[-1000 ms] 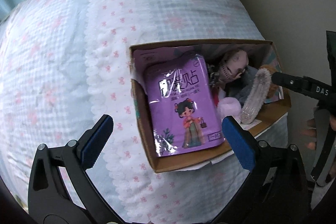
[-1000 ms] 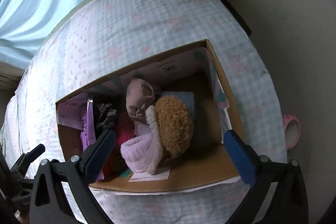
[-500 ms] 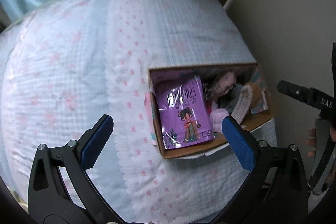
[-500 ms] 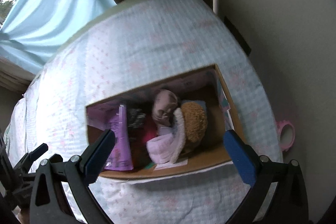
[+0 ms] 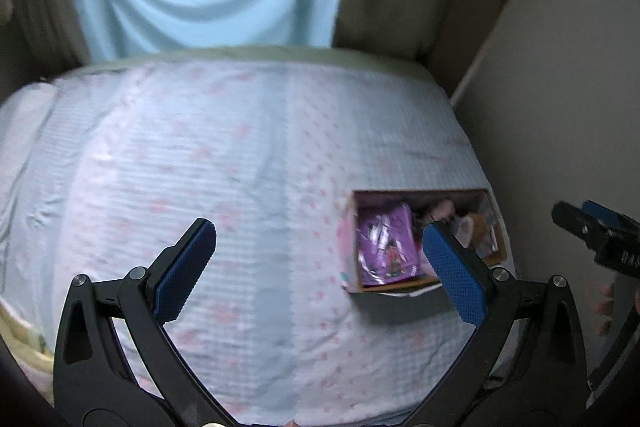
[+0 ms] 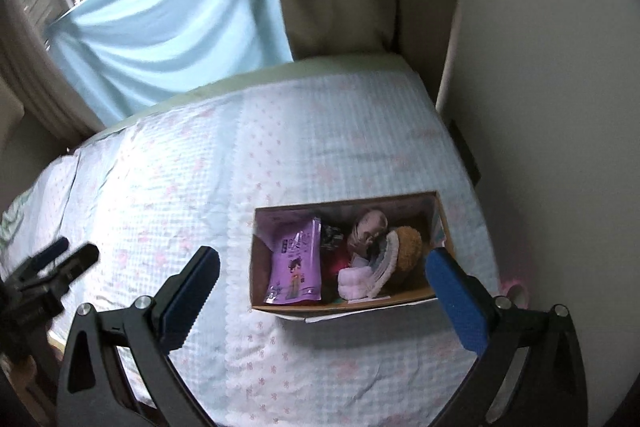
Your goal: Organize soft objects
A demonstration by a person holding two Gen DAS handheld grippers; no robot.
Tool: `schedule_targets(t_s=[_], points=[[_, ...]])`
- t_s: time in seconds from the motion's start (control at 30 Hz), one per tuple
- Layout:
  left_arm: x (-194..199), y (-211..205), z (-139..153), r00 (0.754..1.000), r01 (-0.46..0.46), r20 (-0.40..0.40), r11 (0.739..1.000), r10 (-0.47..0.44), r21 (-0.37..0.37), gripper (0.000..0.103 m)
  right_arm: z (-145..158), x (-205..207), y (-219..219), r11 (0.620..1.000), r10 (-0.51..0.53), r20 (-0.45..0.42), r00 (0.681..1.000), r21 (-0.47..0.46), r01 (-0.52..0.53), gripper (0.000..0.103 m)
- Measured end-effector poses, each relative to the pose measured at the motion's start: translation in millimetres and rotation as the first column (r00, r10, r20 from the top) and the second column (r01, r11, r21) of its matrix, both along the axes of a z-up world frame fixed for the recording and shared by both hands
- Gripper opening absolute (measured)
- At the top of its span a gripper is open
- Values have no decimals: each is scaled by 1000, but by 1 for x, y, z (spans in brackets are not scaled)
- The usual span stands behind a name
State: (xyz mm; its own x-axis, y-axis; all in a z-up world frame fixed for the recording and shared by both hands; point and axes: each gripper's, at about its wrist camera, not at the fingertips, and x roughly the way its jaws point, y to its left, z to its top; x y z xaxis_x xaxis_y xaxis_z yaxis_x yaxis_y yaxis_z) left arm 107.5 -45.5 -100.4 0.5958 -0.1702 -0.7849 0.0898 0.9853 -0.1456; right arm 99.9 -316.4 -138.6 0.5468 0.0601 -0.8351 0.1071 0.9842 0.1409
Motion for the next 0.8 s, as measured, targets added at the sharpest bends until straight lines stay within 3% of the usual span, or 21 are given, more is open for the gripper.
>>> schedule_targets(t_s=[0.3, 0.8], points=[[-52, 48, 53, 989, -80, 130, 996, 74, 47, 103, 46, -42, 50, 995, 46, 81, 996, -93, -38, 103], [-108, 67, 89, 957, -125, 270, 990, 101, 70, 103, 83, -96, 98, 987, 60, 226, 972, -159, -24, 103]])
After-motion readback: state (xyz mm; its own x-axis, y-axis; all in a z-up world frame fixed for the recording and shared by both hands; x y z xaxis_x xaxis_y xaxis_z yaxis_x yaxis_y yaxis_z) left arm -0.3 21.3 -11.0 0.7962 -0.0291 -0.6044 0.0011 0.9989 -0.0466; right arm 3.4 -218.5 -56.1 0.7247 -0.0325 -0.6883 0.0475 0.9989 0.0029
